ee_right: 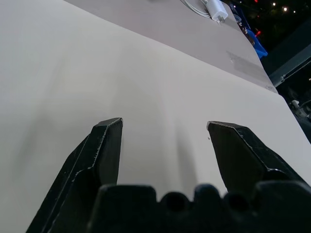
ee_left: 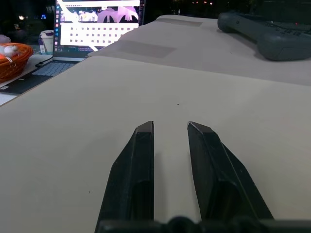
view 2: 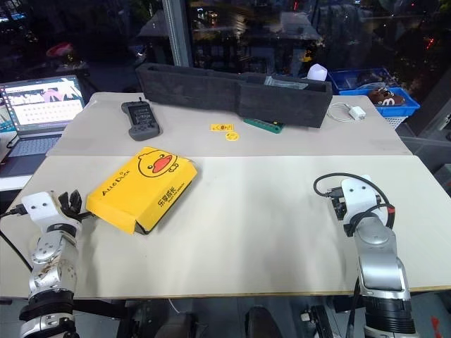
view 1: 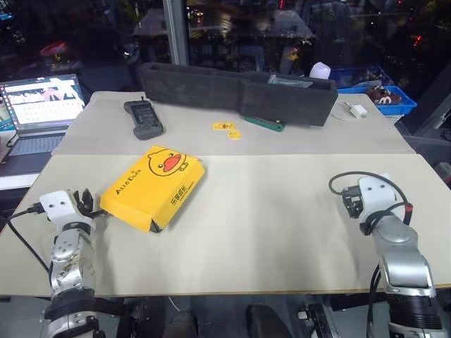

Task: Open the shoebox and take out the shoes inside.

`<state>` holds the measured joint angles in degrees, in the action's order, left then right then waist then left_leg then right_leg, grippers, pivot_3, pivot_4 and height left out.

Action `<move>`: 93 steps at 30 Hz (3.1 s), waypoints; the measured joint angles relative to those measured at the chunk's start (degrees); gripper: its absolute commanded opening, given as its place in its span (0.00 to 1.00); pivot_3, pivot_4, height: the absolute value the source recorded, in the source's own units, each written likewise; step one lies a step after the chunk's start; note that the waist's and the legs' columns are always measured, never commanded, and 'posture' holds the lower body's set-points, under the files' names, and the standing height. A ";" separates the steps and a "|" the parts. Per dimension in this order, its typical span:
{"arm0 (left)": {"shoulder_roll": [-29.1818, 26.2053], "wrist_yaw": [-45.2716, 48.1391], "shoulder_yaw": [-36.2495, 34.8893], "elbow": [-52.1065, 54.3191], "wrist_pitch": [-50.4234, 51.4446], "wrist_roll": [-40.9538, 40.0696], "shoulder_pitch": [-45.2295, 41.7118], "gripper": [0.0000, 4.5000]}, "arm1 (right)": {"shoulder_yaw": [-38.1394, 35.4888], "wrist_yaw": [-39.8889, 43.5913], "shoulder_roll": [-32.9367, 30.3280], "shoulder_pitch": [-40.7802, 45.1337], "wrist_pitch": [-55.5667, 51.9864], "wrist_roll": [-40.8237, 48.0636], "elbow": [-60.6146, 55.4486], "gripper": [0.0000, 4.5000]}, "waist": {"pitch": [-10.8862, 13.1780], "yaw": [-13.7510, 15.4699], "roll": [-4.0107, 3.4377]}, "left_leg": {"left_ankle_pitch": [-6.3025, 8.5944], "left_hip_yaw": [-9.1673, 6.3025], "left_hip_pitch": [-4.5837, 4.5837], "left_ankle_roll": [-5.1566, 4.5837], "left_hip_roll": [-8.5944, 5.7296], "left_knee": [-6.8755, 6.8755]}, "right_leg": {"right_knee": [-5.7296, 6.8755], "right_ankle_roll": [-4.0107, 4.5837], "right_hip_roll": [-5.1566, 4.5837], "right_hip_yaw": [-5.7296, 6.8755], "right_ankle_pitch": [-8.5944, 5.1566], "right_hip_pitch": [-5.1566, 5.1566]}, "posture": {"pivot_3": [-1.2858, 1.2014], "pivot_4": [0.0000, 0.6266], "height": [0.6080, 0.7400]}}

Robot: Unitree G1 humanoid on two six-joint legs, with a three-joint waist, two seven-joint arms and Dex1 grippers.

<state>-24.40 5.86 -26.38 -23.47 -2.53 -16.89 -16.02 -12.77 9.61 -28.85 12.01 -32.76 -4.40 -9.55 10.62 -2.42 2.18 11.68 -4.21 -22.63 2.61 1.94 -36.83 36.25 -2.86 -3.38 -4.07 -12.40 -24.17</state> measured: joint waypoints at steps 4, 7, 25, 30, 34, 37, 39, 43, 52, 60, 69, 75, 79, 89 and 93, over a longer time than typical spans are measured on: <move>-3.71 7.70 1.80 0.02 1.59 -0.96 1.07 0.25 | -0.66 3.71 0.00 -0.58 -0.61 3.79 -1.90 0.76 | 0.00 -0.17 0.00 | 0.00 -0.01 -0.04 0.00 0.02 0.01 | 0.02 0.03 0.05 0.00 -0.02 -0.06 | 0.52 0.24 0.81; -11.86 20.64 4.09 1.73 3.08 -1.67 2.75 0.25 | -1.02 13.08 -0.97 -1.80 -3.67 12.62 -8.02 0.64 | 0.04 -0.69 -0.07 | 0.01 0.00 -0.01 0.00 0.06 0.05 | 0.04 0.11 0.05 0.00 -0.07 -0.07 | 0.52 0.24 0.81; -23.57 42.35 7.27 -13.77 0.82 0.38 -7.15 0.00 | 23.80 22.55 2.99 12.53 -10.55 19.05 -9.58 0.01 | 0.03 -0.01 -0.05 | 0.00 0.00 -0.08 -0.01 0.09 0.02 | 0.10 0.12 0.06 0.07 -0.07 -0.18 | 0.52 0.24 0.81; -22.33 43.69 11.58 -15.26 -0.09 2.77 -11.71 0.00 | 34.49 23.51 10.86 21.16 -4.46 13.65 3.14 0.01 | 0.03 -0.09 -0.04 | 0.00 -0.02 -0.17 -0.01 0.08 0.02 | 0.32 0.16 0.07 0.07 -0.09 -0.32 | 0.52 0.24 0.81; -20.49 46.89 15.15 -15.75 0.04 3.71 -14.66 0.00 | 38.16 25.62 16.87 27.56 1.64 10.60 15.67 0.01 | 0.03 -0.15 -0.04 | 0.00 -0.04 -0.26 -0.01 0.04 -0.02 | 0.49 0.51 0.06 0.07 0.13 -0.48 | 0.52 0.24 0.81; -20.03 49.10 16.81 -15.27 0.34 4.15 -15.52 0.00 | 39.09 26.92 20.17 31.04 6.07 8.95 22.50 0.01 | 0.04 -0.18 -0.05 | 0.00 -0.05 -0.23 -0.01 0.05 -0.02 | 0.55 0.51 0.07 0.07 0.12 -0.50 | 0.52 0.24 0.81; -19.89 50.59 17.87 -14.04 0.63 4.42 -15.38 0.00 | 39.14 27.67 21.83 32.60 8.61 7.85 26.09 0.01 | 0.04 -0.14 -0.05 | 0.00 -0.05 -0.25 -0.01 0.04 -0.02 | 0.54 0.51 0.06 0.08 0.12 -0.50 | 0.52 0.24 0.81; -18.94 51.64 19.04 -9.62 2.79 4.60 -14.11 0.00 | 39.09 28.68 23.79 34.74 12.55 5.68 32.60 0.01 | 0.04 -0.07 -0.05 | 0.00 -0.07 -0.24 -0.01 0.04 -0.02 | 0.58 0.51 0.05 0.08 0.12 -0.49 | 0.52 0.24 0.81; -12.92 51.53 20.82 -0.50 6.66 5.26 -14.97 0.00 | 34.54 28.90 19.56 34.79 14.69 3.33 36.11 0.01 | 0.04 1.05 -0.06 | -0.01 -0.11 -0.08 0.00 -0.01 -0.07 | 0.55 0.16 0.02 0.13 -0.10 -0.23 | 0.52 0.24 0.81; -5.75 55.93 28.03 -11.92 2.42 10.22 -25.21 0.00 | 29.03 27.26 11.85 28.49 9.20 2.13 26.01 0.01 | 0.04 1.19 -0.06 | -0.01 -0.12 -0.21 0.00 -0.01 -0.06 | 0.51 0.21 0.04 0.13 -0.08 -0.32 | 0.52 0.24 0.81; -0.68 60.78 31.10 -29.82 -7.79 14.65 -36.46 0.00 | 26.45 26.58 7.23 17.05 -5.16 1.30 2.93 0.01 | 0.04 0.52 -0.06 | -0.01 -0.12 -0.26 -0.01 -0.03 -0.07 | 0.50 0.10 0.03 0.12 -0.14 -0.35 | 0.52 0.24 0.81; 0.26 64.36 31.37 -29.67 -9.03 14.66 -36.47 0.00 | 25.14 25.47 6.36 15.72 -8.69 1.15 0.01 0.01 | 0.04 -0.32 -0.05 | -0.01 -0.12 -0.24 -0.01 -0.01 -0.07 | 0.51 0.10 0.04 0.11 -0.14 -0.35 | 0.52 0.24 0.81; -0.98 64.93 30.92 -23.01 -8.24 14.10 -32.27 0.00 | 24.64 25.15 6.56 15.80 -8.74 1.25 0.01 0.01 | 0.04 -0.81 -0.06 | -0.01 -0.12 -0.23 -0.01 -0.01 -0.06 | 0.51 0.10 0.04 0.09 -0.14 -0.36 | 0.52 0.24 0.81; -7.82 62.23 28.29 9.86 8.54 8.18 -10.40 0.00 | 23.54 26.81 5.92 18.44 -6.35 2.46 1.10 0.01 | 0.06 -1.49 -0.08 | -0.01 -0.12 -0.17 -0.01 0.01 -0.06 | 0.56 0.10 0.04 0.07 -0.14 -0.34 | 0.52 0.24 0.81; -8.94 59.78 27.18 14.06 12.72 7.52 -8.74 0.00 | 24.37 28.20 5.70 18.34 -6.38 3.47 -0.34 0.01 | 0.06 -1.44 -0.09 | -0.01 -0.12 -0.19 -0.01 0.01 -0.06 | 0.53 0.10 0.04 0.07 -0.15 -0.34 | 0.52 0.24 0.81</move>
<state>-33.33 65.65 0.79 -9.41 10.19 -9.36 -24.77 11.60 37.81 -23.15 30.35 -39.14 -0.94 -9.89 10.68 -3.86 2.09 11.67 -4.34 -22.82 2.60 1.95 -36.89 36.78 -2.76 -3.34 -3.99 -12.55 -24.52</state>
